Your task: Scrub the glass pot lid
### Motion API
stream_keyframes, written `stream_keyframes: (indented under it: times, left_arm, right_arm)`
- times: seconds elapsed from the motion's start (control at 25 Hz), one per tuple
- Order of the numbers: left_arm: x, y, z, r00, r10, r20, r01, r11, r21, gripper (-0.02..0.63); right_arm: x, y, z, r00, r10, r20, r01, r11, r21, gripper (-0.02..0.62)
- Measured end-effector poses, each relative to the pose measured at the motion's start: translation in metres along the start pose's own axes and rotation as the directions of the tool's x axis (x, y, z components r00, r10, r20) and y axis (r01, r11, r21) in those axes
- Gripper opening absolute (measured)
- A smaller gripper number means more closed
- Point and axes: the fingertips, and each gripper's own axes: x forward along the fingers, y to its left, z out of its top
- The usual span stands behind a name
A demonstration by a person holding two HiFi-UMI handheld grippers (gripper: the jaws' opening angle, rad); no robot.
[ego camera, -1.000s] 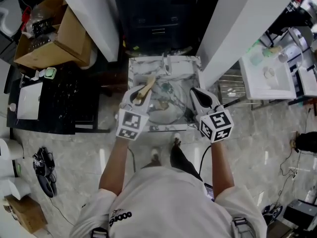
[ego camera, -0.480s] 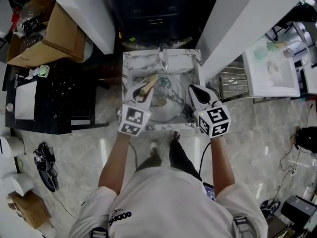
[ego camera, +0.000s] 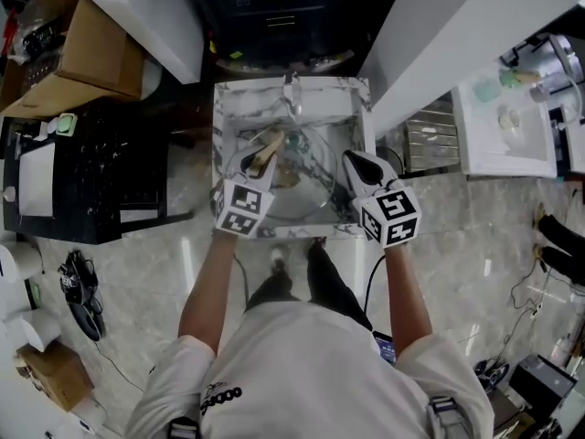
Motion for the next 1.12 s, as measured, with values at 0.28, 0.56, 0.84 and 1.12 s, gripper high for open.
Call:
stream_keyframes:
  times: [0.28,0.56,0.84,1.12]
  left_arm:
    - [0.045,-0.001,-0.030,0.997,-0.002,-0.079,0.000,1.000,-0.021,0.061]
    - [0.097,-0.013,-0.071,0.981,-0.031,-0.193,0.027,0.999,-0.023,0.061]
    - [0.145,-0.015,-0.097,0.957,0.005,-0.291,-0.021,0.999,-0.051,0.061]
    - [0.181,-0.011,-0.116,0.920,0.055,-0.388,-0.088,0.994,-0.068,0.061]
  right_arm:
    - [0.014,-0.018,-0.016,0.999,0.030,-0.037,-0.029,0.999,0.027,0.003]
    - [0.026,-0.035,-0.034,0.996,0.061,-0.068,-0.058,0.997,0.052,0.005]
    - [0.032,-0.053,-0.049,0.992,0.093,-0.091,-0.087,0.994,0.065,0.003]
    - [0.032,-0.071,-0.057,0.989,0.105,-0.104,-0.098,0.993,0.072,0.005]
